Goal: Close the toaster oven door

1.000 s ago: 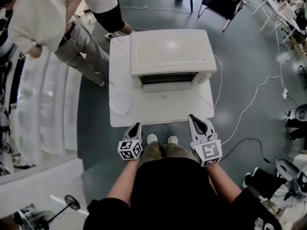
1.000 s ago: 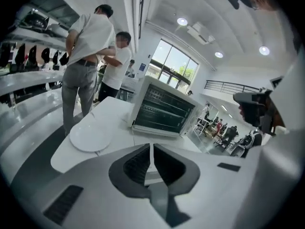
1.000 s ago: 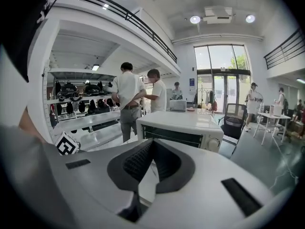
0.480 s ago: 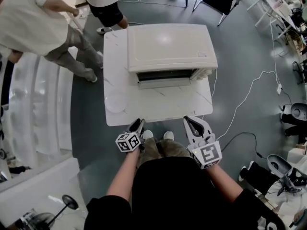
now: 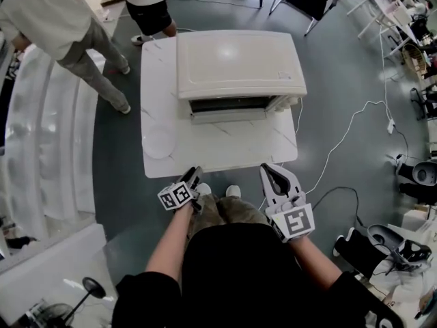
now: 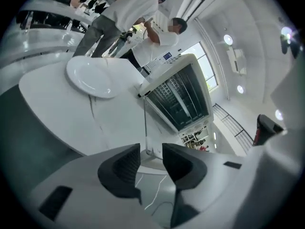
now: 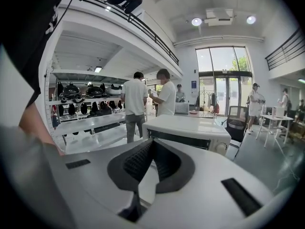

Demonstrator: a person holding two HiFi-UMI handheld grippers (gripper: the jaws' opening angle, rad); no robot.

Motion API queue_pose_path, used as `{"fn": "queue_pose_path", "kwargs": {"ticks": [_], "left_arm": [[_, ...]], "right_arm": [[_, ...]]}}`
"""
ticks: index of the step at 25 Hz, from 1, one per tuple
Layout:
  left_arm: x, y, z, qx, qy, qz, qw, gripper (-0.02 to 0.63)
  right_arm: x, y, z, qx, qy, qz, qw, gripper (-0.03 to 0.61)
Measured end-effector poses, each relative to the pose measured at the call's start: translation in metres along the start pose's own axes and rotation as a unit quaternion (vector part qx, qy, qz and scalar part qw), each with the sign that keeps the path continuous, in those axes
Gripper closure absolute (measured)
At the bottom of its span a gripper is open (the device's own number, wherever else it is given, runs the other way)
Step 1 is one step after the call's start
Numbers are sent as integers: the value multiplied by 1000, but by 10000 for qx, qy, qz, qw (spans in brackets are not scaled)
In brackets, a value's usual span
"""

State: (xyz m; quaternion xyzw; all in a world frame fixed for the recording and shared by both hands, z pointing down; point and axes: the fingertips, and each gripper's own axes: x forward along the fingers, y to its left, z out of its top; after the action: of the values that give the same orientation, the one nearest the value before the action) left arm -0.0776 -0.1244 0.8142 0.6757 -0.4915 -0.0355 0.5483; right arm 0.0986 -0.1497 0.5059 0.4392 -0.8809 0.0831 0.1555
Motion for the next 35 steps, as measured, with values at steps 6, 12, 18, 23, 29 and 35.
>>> {"fn": "queue_pose_path", "kwargs": {"ticks": [6, 12, 18, 23, 29, 35], "left_arm": [[6, -5, -4, -455, 84, -304, 9985, 483], [3, 0, 6, -806, -33, -295, 9963, 497], [7, 4, 5, -769, 90, -99, 9969, 540], [6, 4, 3, -796, 256, -28, 9965, 543], [5, -1, 7, -1079, 240, -171, 9937, 549], [3, -4, 10, -1163, 200, -207, 9928, 552]], "right_arm": [[0, -4, 0, -23, 275, -185, 9994, 557], [-1, 3, 4, -38, 176, -161, 9997, 557], [-3, -3, 7, -13, 190, -376, 9991, 557], [-7, -3, 7, -75, 183, -405, 9990, 557], [-6, 4, 4, -3, 12, -278, 9996, 557], [-7, 1, 7, -25, -103, -330, 9994, 557]]}}
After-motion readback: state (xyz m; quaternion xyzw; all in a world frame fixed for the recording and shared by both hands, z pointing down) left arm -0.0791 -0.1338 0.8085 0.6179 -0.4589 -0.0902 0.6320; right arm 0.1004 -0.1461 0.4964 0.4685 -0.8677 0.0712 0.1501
